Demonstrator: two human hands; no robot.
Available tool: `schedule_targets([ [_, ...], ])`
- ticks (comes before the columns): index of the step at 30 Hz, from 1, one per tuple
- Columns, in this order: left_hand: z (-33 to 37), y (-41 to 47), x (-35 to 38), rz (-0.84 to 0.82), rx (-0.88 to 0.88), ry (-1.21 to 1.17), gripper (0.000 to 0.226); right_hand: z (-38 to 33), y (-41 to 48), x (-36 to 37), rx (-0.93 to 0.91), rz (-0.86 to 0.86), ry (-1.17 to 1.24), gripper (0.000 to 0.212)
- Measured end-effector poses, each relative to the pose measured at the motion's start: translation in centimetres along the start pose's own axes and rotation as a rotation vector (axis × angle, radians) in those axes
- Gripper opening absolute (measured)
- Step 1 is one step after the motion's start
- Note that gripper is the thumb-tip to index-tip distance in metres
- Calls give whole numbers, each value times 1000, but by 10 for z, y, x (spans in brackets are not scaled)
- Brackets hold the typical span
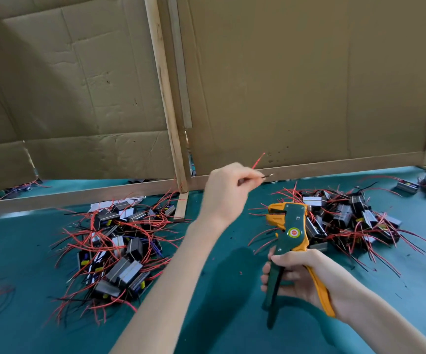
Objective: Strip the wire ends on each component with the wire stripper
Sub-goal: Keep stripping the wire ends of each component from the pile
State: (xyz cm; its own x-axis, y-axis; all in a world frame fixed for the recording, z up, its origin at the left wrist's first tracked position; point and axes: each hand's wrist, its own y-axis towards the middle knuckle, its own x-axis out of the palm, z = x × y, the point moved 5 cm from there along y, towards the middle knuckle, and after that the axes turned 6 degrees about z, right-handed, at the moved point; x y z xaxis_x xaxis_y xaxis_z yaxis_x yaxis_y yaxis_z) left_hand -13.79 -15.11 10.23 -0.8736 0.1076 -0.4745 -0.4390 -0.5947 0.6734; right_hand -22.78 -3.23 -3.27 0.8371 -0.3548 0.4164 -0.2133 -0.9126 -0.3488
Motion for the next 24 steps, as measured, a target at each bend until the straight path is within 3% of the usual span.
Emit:
schedule_targets([
  [4,41,23,50,-19,86,-58,16,1,-3,-1,68,10,-8,23],
  [9,53,12,105,-574,-12,-83,42,-3,-2,-5,92,18,8,20],
  [13,30,-5,65,-531,-45,-152,28,2,2,-7,119,27,13,27],
  [17,-35,-11,-1,-478,-132,252,26,6,6,-8,122,55,4,18],
  [21,-108,-17,-68,-348,-365,776,32,6,5,-4,108,37,-19,17],
  [24,-146,-30,-87,-401,-551,937,33,5,3,-4,105,32,-14,20],
])
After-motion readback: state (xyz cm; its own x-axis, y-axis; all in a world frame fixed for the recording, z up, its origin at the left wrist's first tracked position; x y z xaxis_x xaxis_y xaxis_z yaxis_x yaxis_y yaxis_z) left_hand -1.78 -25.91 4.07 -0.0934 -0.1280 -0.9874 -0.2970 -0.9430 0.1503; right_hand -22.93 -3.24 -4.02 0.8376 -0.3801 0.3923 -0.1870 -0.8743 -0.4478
